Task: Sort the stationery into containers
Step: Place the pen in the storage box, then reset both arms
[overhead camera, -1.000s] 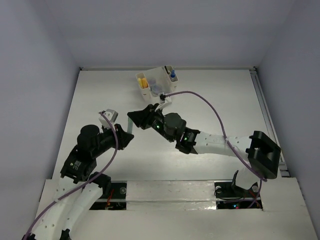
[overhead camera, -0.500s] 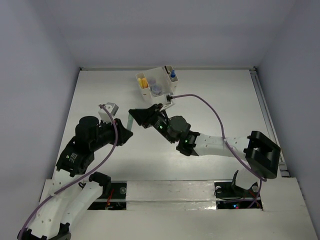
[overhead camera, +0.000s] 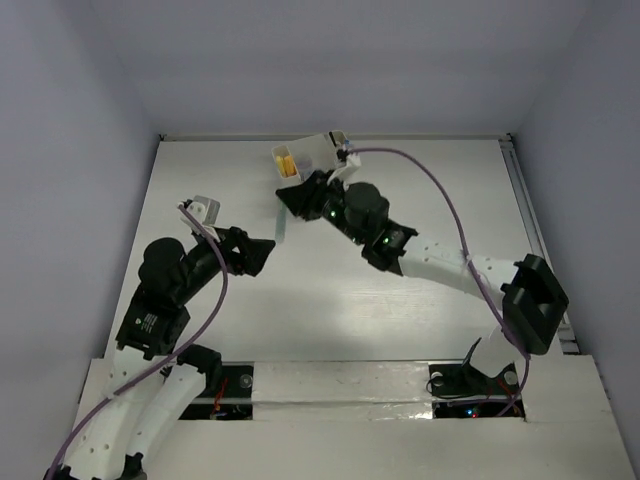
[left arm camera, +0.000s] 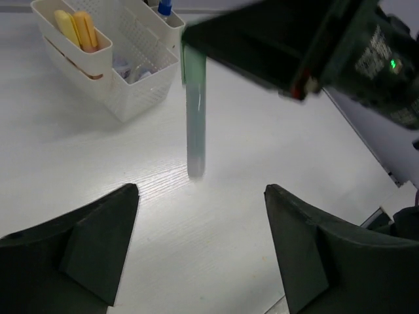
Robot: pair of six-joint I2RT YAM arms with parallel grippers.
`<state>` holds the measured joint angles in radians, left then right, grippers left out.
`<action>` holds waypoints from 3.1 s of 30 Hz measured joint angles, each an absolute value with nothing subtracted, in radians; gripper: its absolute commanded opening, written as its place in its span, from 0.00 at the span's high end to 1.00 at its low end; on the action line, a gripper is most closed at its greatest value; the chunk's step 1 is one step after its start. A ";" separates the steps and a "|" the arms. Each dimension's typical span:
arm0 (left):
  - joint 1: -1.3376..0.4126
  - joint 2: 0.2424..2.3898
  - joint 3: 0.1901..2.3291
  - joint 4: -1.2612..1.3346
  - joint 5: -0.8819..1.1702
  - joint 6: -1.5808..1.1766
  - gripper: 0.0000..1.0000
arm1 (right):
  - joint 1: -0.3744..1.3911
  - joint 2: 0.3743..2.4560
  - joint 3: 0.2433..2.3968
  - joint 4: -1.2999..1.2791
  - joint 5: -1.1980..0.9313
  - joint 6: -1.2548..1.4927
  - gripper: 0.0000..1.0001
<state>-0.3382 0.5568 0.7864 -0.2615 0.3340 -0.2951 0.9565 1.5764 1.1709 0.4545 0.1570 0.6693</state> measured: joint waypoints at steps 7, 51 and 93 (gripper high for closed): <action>-0.338 0.411 0.766 -0.249 0.291 -0.278 0.01 | 0.763 1.686 1.405 0.427 0.175 0.571 1.00; -0.316 0.375 0.667 -0.199 0.178 -0.281 0.01 | 0.739 2.252 1.560 0.861 0.186 -0.006 0.24; -0.267 0.293 0.753 -0.179 0.130 -0.387 0.01 | 0.739 0.394 0.733 -0.308 0.294 0.536 0.00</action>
